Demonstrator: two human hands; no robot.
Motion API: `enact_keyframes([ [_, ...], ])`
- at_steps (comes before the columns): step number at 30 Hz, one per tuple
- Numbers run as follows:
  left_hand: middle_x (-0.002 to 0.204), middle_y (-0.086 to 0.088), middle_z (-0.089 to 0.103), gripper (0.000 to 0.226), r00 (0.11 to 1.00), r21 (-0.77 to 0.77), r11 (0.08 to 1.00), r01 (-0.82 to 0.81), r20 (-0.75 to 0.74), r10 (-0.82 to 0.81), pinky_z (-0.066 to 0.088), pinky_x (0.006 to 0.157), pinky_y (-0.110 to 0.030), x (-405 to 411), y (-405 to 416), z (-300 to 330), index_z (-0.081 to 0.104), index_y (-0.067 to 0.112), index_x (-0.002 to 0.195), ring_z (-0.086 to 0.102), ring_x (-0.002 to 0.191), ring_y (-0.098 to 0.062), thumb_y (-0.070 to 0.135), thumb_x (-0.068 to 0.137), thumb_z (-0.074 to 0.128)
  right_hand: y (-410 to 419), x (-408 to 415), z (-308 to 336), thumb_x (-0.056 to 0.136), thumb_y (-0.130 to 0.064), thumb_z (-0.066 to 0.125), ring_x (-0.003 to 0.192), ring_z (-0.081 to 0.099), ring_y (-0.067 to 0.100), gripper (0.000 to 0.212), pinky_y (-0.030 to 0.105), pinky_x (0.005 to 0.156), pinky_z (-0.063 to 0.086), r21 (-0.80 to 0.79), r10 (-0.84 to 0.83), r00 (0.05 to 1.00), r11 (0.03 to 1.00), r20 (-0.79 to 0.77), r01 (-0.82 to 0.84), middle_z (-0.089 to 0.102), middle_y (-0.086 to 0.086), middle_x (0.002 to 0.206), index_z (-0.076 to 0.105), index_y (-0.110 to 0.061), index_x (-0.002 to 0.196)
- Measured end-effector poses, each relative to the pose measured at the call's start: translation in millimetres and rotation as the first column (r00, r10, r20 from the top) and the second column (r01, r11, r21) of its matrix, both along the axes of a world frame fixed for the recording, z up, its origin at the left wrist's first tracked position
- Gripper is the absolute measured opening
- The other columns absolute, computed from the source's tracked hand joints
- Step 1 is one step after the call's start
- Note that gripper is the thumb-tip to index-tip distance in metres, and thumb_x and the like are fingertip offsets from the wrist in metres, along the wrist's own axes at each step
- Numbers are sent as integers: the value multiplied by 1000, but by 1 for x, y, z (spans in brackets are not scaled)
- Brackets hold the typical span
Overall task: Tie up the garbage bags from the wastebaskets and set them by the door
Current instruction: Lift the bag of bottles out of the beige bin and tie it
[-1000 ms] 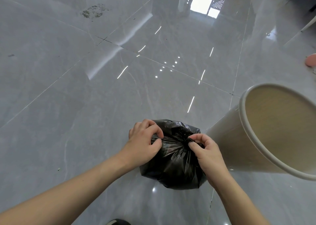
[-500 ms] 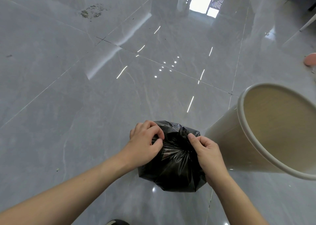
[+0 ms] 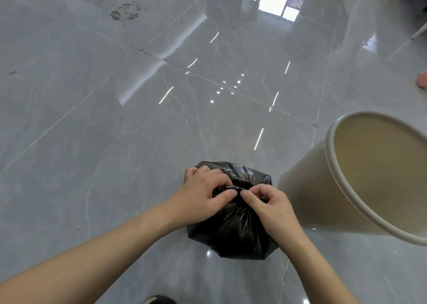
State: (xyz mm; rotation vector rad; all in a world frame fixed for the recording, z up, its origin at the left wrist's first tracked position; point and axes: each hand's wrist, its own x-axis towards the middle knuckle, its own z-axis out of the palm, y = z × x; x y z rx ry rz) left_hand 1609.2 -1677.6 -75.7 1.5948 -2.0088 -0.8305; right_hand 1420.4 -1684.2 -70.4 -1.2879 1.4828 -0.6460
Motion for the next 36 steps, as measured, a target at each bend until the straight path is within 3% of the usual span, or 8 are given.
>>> enact_keyframes([
  [7, 66, 15, 49, 19, 995, 55, 995, -78, -54, 81, 27, 97, -35, 3, -4, -4, 52, 31, 75, 49, 79, -4, 39, 90, 44, 0, -3, 1, 88, -24, 68, 70, 59, 11, 14, 27, 68, 49, 65, -73, 996, 996, 55, 69, 65, 2, 74, 70, -12, 80],
  [10, 65, 12, 47, 23, 994, 64, 992, -107, 3, 107, 28, 96, -35, 8, -4, -7, 50, 27, 73, 48, 75, -4, 32, 95, 46, -3, -8, -4, 89, -25, 65, 63, 52, 7, 12, 24, 64, 44, -9, -117, 990, 993, -73, 117, 61, -3, 70, 68, -17, 79],
  [13, 64, 10, 48, 32, 973, 43, 991, -125, 203, 114, 29, 88, -34, 21, -6, -11, 41, 27, 65, 45, 69, -6, 30, 97, 45, -7, -18, -10, 89, -29, 63, 52, 45, 2, 16, 24, 56, 37, -103, -147, 963, 987, -224, 127, 51, -13, 54, 65, -22, 76],
  [16, 67, 5, 55, 33, 936, 128, 972, -195, 320, 146, 27, 82, -34, 34, -6, -16, 44, 21, 67, 50, 74, -14, 33, 98, 40, -11, -28, -16, 91, -30, 60, 55, 44, 5, 16, 22, 54, 33, -173, -72, 912, 985, -404, 2, 46, -9, 57, 63, -23, 77],
  [18, 68, 2, 58, 33, 929, 179, 960, -217, 340, 147, 30, 86, -35, 37, -5, -19, 49, 17, 72, 54, 77, -18, 32, 98, 38, -11, -30, -22, 92, -30, 59, 59, 46, 9, 19, 25, 56, 35, -176, -68, 908, 984, -413, -6, 47, -7, 61, 62, -23, 75],
  [22, 67, 1, 57, 32, 935, 177, 958, -227, 315, 163, 31, 85, -35, 38, -5, -20, 47, 17, 71, 53, 75, -19, 31, 99, 37, -9, -28, -28, 94, -34, 56, 68, 53, 13, 22, 31, 63, 40, -152, -74, 916, 988, -394, 14, 57, -2, 71, 63, -22, 77],
  [33, 68, -1, 58, 30, 964, 161, 964, -212, 199, 179, 30, 71, -32, 35, -6, -14, 51, 15, 75, 54, 75, -23, 29, 99, 41, -1, -31, -23, 93, -31, 57, 76, 55, 7, 17, 24, 67, 41, -76, 83, 914, 989, -397, -123, 60, -5, 78, 61, -26, 78],
  [36, 67, -2, 57, 31, 971, 177, 961, -213, 150, 188, 29, 62, -22, 35, -4, -10, 50, 14, 73, 55, 74, -23, 29, 99, 42, 0, -30, -22, 93, -28, 57, 76, 54, 6, 14, 20, 66, 39, -49, 122, 914, 987, -386, -153, 60, -4, 80, 63, -24, 81],
])
